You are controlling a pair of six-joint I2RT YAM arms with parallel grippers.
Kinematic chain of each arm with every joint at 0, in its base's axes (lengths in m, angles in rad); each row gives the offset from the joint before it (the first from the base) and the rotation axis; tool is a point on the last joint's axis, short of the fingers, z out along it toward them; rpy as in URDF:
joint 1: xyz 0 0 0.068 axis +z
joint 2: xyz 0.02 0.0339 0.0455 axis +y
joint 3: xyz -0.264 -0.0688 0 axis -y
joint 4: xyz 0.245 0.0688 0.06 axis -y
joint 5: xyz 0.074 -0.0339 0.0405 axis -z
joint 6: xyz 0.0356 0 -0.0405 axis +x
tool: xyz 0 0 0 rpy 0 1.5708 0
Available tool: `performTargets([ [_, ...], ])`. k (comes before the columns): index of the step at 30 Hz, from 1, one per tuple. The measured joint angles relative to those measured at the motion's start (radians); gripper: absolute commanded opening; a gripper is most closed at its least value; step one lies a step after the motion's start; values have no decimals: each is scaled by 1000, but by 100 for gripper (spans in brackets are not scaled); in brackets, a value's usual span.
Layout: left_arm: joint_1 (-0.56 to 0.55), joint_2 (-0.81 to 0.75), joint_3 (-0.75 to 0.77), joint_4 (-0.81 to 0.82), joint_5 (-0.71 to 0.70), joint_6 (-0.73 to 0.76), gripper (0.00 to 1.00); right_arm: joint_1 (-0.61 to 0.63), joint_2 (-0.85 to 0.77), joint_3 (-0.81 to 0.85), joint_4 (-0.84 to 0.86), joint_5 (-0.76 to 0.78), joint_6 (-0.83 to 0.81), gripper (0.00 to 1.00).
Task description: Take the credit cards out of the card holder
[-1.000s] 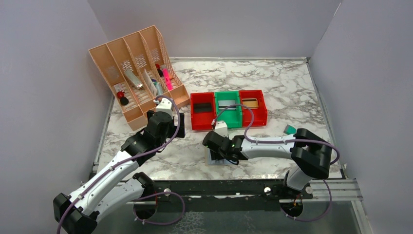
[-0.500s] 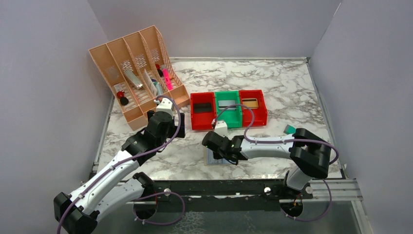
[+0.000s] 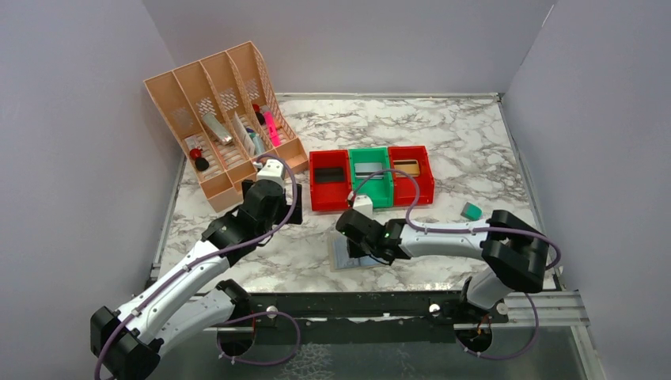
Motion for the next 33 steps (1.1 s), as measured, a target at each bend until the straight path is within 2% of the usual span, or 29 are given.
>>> performTargets([
  [7,0,2,-16,21,56,-80,99,-69,-109,-74,98,-132,-7,1],
  [13,0,-40,-122,122,223,-189,98,-126,-137,-145,179,-228,10,1],
  [21,0,4,-262,376,517,-348,81,-171,-137,-214,259,-315,49,1],
  [25,0,53,-291,449,599,-404,71,-181,-142,-229,273,-333,64,1],
  [33,0,79,-338,565,681,-473,67,-190,-175,-253,295,-343,86,1],
])
